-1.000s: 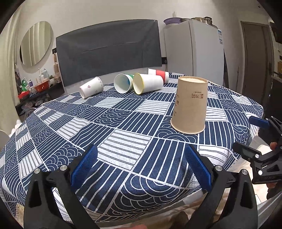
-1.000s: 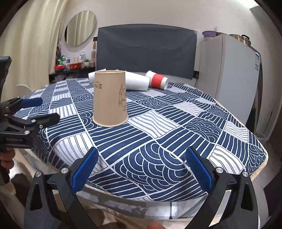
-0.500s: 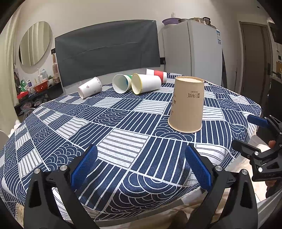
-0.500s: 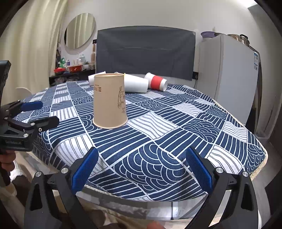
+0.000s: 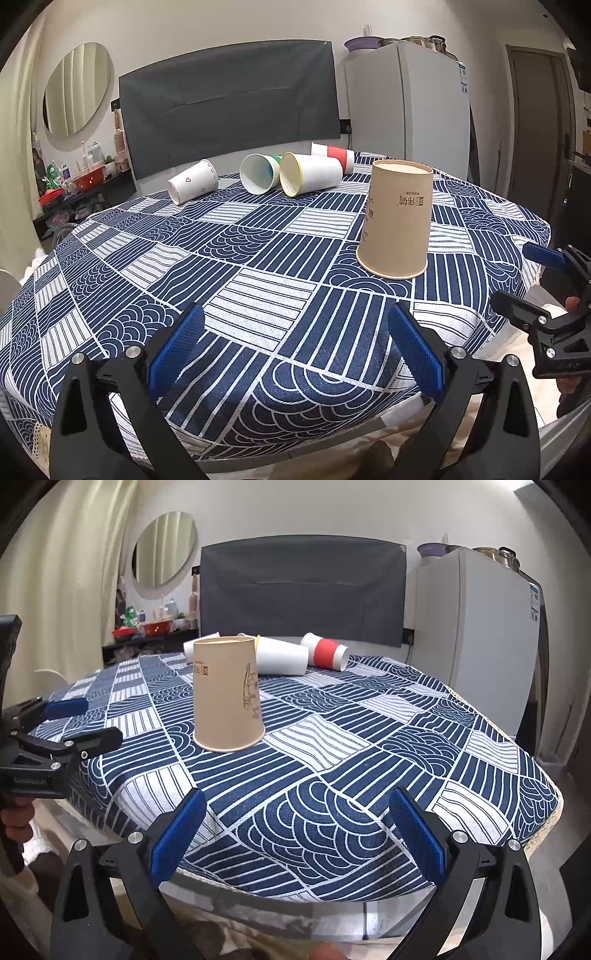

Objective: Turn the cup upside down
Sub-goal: 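Open the right gripper and pull it back from the cup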

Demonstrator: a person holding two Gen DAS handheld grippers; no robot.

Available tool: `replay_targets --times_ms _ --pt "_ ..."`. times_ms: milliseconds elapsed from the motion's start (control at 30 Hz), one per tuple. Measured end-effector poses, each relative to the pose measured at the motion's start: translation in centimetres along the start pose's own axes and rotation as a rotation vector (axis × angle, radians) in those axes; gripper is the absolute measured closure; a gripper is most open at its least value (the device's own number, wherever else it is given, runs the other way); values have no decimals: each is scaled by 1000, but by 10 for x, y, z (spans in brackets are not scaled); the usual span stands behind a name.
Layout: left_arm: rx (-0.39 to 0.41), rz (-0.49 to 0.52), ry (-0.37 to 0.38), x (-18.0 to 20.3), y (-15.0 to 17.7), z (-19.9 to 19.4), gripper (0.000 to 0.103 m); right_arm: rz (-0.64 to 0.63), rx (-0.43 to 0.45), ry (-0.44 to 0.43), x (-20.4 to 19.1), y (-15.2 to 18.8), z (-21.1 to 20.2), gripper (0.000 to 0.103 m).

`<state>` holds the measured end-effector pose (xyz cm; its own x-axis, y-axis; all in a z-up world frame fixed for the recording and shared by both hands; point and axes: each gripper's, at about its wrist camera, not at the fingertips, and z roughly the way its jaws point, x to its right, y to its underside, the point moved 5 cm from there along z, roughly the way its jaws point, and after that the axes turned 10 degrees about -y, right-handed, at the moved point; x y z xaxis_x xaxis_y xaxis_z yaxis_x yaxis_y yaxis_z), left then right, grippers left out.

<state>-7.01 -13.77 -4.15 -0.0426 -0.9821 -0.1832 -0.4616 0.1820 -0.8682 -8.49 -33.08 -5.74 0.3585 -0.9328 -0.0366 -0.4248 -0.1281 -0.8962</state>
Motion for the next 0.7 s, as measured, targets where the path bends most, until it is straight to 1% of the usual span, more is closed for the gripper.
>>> replay_targets --times_ms 500,700 --pt "-22 4 -5 2 2 3 6 -7 -5 -6 -2 1 0 8" --pt "-12 12 -9 4 2 1 6 -10 -5 -9 -2 1 -1 8"
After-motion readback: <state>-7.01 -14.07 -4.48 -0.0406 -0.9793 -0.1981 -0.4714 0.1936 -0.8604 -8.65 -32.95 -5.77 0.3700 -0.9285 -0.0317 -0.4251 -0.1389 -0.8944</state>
